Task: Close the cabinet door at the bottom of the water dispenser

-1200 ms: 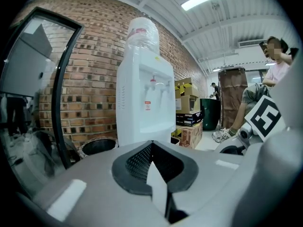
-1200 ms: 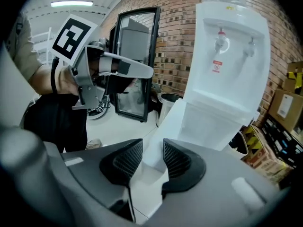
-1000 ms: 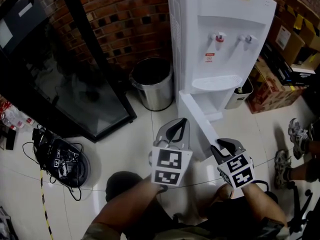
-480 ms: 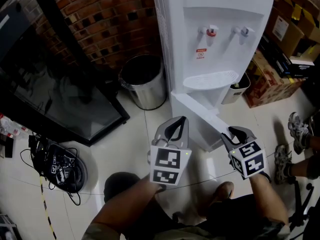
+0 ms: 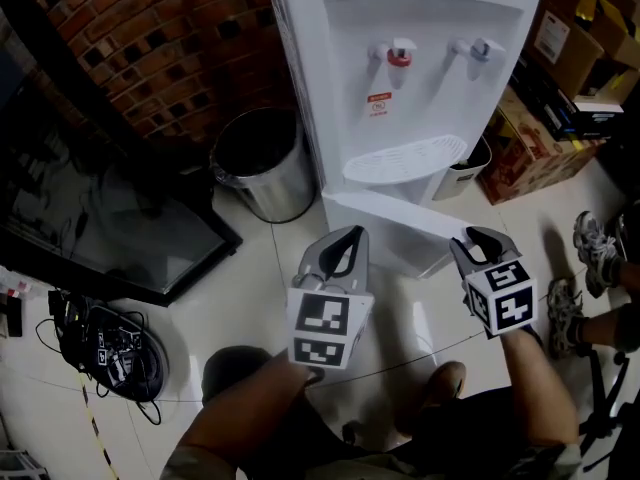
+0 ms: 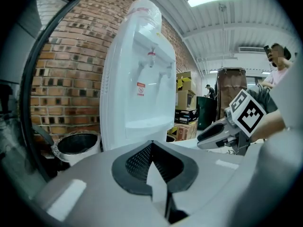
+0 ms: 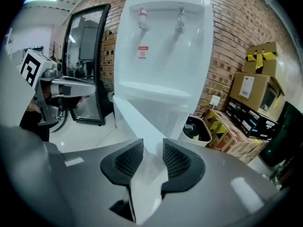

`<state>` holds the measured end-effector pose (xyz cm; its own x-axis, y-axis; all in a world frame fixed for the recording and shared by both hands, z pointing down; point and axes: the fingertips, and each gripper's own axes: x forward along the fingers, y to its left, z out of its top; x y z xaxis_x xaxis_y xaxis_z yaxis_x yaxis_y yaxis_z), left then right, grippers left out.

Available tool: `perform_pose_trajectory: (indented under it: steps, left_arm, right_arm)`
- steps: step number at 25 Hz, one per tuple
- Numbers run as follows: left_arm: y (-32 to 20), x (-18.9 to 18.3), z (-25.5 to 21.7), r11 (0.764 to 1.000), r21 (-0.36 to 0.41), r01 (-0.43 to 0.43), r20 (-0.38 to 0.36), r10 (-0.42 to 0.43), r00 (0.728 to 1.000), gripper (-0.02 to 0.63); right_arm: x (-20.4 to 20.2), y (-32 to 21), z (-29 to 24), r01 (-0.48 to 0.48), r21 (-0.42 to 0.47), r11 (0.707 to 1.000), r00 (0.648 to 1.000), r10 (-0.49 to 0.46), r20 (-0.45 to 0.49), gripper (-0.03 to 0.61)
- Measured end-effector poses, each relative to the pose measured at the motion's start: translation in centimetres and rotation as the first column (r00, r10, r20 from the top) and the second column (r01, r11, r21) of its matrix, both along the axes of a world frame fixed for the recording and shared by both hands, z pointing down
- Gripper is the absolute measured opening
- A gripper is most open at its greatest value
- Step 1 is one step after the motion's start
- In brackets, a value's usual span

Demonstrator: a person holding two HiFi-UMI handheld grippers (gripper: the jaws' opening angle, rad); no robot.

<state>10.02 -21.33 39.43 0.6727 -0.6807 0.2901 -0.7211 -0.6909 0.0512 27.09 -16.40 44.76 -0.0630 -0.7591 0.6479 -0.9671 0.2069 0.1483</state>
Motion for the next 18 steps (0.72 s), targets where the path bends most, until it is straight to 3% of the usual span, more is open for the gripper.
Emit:
perform_pose_trajectory:
  steps: [7,13,18]
  left_arm:
    - [-1.6,0.9,0.6,1.0,0.009,-0.009,0.022,0.008,1.0,0.001]
    - [-4.0,0.6,1.7,1.0,0.023,0.004,0.076,-0.006,0.997,0.002]
    - [-6.4,-0.3,2.6,1.0,0.02,0.024,0.112,-0.027,0.993,0.0]
  right_arm:
    - [3.6,-4.1,0.1,-0.132,0.064,0.989,0.991,0.132,0.002,0.109]
    - [5.5,-8.4,0.6,-0.225,0.105,0.969,0.973,0.217,0.077,0.067]
    - [6.3,-11.2,2.6,-0.271,0.067,0.96,0.956,0.26,0.134,0.037]
